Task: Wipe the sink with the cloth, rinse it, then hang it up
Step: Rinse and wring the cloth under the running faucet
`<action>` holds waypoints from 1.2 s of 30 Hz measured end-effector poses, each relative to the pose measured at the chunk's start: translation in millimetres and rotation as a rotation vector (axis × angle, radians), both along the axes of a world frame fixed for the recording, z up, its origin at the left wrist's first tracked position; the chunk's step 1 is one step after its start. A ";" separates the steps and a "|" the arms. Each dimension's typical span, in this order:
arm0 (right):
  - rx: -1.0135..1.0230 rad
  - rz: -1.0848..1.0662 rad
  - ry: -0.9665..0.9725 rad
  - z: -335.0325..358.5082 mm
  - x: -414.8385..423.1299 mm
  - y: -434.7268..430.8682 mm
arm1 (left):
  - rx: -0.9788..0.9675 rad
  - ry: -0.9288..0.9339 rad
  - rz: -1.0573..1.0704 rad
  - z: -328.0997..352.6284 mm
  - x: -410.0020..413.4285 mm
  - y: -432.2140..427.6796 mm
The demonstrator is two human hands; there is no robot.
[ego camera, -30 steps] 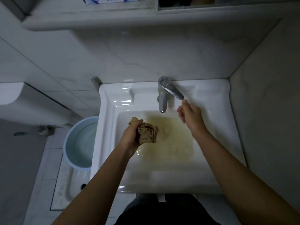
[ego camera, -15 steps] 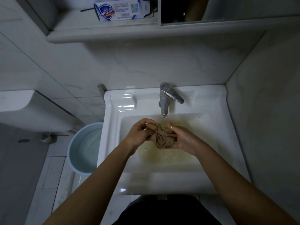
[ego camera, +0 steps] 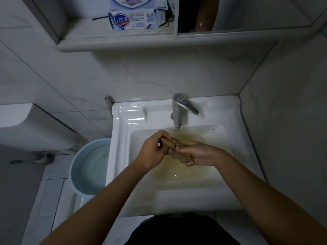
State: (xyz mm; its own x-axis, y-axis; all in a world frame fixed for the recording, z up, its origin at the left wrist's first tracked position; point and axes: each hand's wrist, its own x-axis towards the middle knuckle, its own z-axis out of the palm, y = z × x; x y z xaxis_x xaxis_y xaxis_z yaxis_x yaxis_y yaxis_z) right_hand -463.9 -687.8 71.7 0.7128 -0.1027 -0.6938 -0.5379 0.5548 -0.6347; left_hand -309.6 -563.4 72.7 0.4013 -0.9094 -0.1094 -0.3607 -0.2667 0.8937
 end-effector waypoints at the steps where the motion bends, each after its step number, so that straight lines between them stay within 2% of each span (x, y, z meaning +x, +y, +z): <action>1: 0.002 -0.002 0.002 -0.9 0.4 -0.4 | -0.009 -0.031 -0.037 0.6 1.2 4.0; 4: -0.025 -0.036 0.008 -1.1 3.1 -0.7 | -0.037 -0.186 -0.230 1.0 5.6 17.5; 7: 0.095 -0.002 -0.041 4.1 8.4 -1.1 | -0.048 -0.474 -0.395 -2.3 8.7 19.8; 9: 0.179 0.168 -0.073 12.1 13.6 -1.4 | -0.090 -0.675 -0.414 -6.8 11.8 12.8; 12: 0.177 0.490 -0.072 19.6 24.1 -4.9 | -0.209 -0.871 -0.417 -13.4 13.7 2.8; 15: 0.239 0.574 0.045 20.3 30.5 -9.7 | -0.320 -0.956 -0.425 -16.4 12.5 -2.5; 17: 0.404 0.482 0.065 16.2 30.3 -10.0 | -0.352 -0.989 -0.397 -18.1 14.9 -5.2; 20: 0.726 0.261 -0.025 7.7 24.8 -8.6 | -0.400 -0.950 -0.346 -20.5 22.4 -4.5; 22: 0.821 0.244 -0.118 5.8 22.7 -4.1 | -0.431 -0.899 -0.390 -21.7 24.5 -2.3; 25: 0.606 0.410 -0.123 7.0 25.0 6.6 | -0.423 -0.904 -0.475 -23.1 28.4 -4.3; 27: 0.399 0.485 -0.006 9.3 28.0 10.1 | -0.387 -0.971 -0.504 -24.5 31.7 -7.6; 28: 0.235 0.530 0.074 9.3 30.5 9.2 | -0.302 -0.981 -0.521 -22.0 32.5 -9.3; 30: -0.285 0.668 0.224 8.2 33.9 7.5 | 0.066 -0.950 -0.588 -11.7 31.3 -14.3; 32: -0.811 0.788 0.263 2.0 35.4 6.7 | 0.439 -0.908 -0.685 -7.9 26.5 -21.4; 34: -1.188 0.831 0.223 -6.6 33.6 8.1 | 0.622 -0.728 -0.684 -4.9 23.4 -28.1; 36: -1.495 0.808 0.143 -10.8 28.0 5.4 | 0.723 -0.428 -0.589 -5.3 24.0 -33.1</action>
